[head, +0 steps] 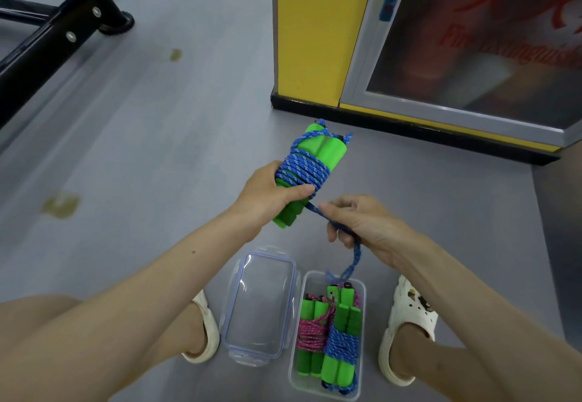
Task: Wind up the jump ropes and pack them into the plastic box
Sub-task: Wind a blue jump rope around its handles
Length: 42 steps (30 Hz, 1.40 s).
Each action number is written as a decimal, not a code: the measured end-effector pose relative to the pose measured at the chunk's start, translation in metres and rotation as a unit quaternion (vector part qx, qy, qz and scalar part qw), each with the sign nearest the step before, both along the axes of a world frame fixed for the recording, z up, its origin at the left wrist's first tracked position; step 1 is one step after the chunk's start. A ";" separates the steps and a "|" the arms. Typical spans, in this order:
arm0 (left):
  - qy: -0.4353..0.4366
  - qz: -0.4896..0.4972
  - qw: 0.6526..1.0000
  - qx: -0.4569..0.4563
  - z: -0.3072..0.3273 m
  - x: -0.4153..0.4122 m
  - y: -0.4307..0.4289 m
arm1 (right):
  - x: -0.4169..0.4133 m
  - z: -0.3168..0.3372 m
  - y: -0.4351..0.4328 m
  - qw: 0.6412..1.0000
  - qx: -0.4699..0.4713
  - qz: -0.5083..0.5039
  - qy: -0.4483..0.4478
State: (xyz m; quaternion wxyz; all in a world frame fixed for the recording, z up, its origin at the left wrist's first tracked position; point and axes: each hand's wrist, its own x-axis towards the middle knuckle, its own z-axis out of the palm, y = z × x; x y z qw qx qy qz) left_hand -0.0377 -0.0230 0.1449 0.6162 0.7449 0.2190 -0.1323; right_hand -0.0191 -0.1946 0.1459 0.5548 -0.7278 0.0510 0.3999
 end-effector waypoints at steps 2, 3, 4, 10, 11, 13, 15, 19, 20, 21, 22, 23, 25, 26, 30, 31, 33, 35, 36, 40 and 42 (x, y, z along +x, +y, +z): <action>-0.015 0.016 1.000 0.019 0.000 0.001 0.001 | 0.002 0.001 -0.001 1.000 -0.017 0.005 0.000; -0.031 0.006 0.998 0.055 -0.001 0.000 0.001 | 0.003 0.001 -0.001 1.000 -0.025 0.005 0.003; -0.052 -0.016 0.992 0.114 -0.001 0.000 0.001 | 0.003 0.001 0.000 0.999 -0.031 0.003 0.007; -0.125 -0.087 0.946 0.286 0.000 -0.005 -0.006 | 0.005 -0.002 -0.003 1.000 -0.016 -0.002 0.025; -0.134 -0.098 0.934 0.317 0.000 -0.006 -0.008 | 0.006 -0.002 -0.004 1.000 -0.017 0.001 0.024; -0.157 -0.108 0.909 0.370 0.001 -0.008 -0.011 | 0.006 0.000 -0.004 1.000 -0.019 0.006 0.020; -0.177 -0.102 0.897 0.392 0.002 -0.008 -0.012 | 0.006 0.001 -0.004 1.000 -0.014 0.004 0.014; -0.253 -0.140 0.823 0.489 -0.003 -0.011 -0.016 | 0.005 0.002 -0.002 1.000 -0.009 -0.003 0.008; -0.271 -0.154 0.800 0.514 -0.006 -0.012 -0.018 | 0.005 0.002 -0.001 1.000 -0.014 0.001 0.005; -0.280 -0.154 0.788 0.527 -0.008 -0.013 -0.019 | 0.005 0.003 -0.001 1.000 -0.020 0.007 -0.001; -0.281 -0.147 0.783 0.535 -0.008 -0.012 -0.019 | 0.005 0.003 -0.002 1.000 -0.026 0.016 -0.008; -0.269 -0.138 0.786 0.539 -0.007 -0.010 -0.017 | 0.005 0.004 -0.002 0.999 -0.033 0.024 -0.015; -0.228 -0.104 0.803 0.541 -0.003 -0.005 -0.010 | 0.007 0.006 -0.006 0.997 -0.058 0.035 -0.032; -0.213 -0.085 0.812 0.537 -0.002 -0.002 -0.005 | 0.008 0.007 -0.008 0.996 -0.075 0.034 -0.042; -0.202 -0.085 0.841 0.495 -0.002 -0.004 -0.004 | 0.010 0.005 -0.020 0.987 -0.131 0.022 -0.089; -0.196 -0.099 0.843 0.490 -0.004 -0.006 -0.005 | 0.009 0.004 -0.021 0.986 -0.138 0.023 -0.095; -0.180 -0.108 0.855 0.474 -0.007 -0.006 -0.004 | 0.007 0.003 -0.021 0.986 -0.134 0.030 -0.093; -0.167 -0.096 0.868 0.458 -0.008 -0.005 -0.002 | 0.006 0.005 -0.021 0.989 -0.116 0.042 -0.086; -0.168 -0.092 0.869 0.457 -0.007 -0.004 -0.002 | 0.006 0.007 -0.020 0.990 -0.100 0.050 -0.082; -0.192 -0.113 0.838 0.498 -0.007 -0.007 -0.009 | 0.003 0.019 -0.019 0.991 -0.057 0.101 -0.069; -0.207 -0.123 0.820 0.519 -0.010 -0.008 -0.011 | 0.004 0.021 -0.018 0.990 -0.065 0.099 -0.077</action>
